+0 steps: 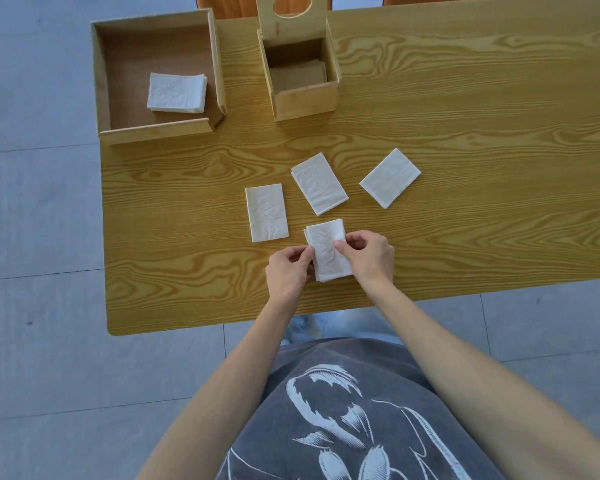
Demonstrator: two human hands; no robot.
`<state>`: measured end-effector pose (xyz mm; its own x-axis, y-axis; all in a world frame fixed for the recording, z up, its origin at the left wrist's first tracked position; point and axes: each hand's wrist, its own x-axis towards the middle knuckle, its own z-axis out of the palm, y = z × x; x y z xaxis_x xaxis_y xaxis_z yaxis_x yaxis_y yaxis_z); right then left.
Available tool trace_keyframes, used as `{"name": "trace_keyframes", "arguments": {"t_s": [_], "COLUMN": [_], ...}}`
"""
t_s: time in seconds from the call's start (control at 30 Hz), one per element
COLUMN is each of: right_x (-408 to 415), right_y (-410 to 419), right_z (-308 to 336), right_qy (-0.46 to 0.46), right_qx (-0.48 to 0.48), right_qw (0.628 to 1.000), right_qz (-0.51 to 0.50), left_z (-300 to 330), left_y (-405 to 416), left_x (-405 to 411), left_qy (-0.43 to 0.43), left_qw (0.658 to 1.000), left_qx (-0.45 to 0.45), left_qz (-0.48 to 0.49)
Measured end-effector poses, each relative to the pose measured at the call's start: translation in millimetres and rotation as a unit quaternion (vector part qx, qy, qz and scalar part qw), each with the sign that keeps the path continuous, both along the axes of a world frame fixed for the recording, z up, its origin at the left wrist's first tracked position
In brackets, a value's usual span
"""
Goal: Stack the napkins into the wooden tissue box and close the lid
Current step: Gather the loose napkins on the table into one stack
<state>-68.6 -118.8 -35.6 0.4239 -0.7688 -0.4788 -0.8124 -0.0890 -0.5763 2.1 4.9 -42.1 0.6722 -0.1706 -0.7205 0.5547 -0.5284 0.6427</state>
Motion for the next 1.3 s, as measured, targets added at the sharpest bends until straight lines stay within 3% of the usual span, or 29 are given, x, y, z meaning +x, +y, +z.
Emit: {"name": "trace_keyframes", "arguments": {"t_s": [0.27,0.53,0.73,0.87,1.1,1.3], "right_x": [6,20,22,21,23,21], "right_y": [2,4,4,2,-1,-6], "right_z": [7,9,10,10,10,10], "right_qy": [0.084,0.090,0.078,0.078,0.080,0.069], "right_qx": [-0.092,-0.039,-0.023,-0.018,-0.003,0.006], "right_qw": [0.991,0.994,0.996,0.996,0.996,0.997], "right_qz": [0.057,0.048,0.039,0.040,0.035,0.026], "left_z": [5,29,20,18,19,29], "left_y": [0,12,6,1,9,13], "left_x": [2,41,69,73,68,58], "left_qy": [-0.047,-0.166,-0.137,-0.116,-0.116,-0.014], "left_qw": [0.997,0.973,0.960,0.959,0.980,0.993], "left_qx": [0.042,0.157,0.243,0.256,0.158,-0.031], "left_qz": [-0.036,0.013,-0.029,-0.049,0.007,0.109]}}
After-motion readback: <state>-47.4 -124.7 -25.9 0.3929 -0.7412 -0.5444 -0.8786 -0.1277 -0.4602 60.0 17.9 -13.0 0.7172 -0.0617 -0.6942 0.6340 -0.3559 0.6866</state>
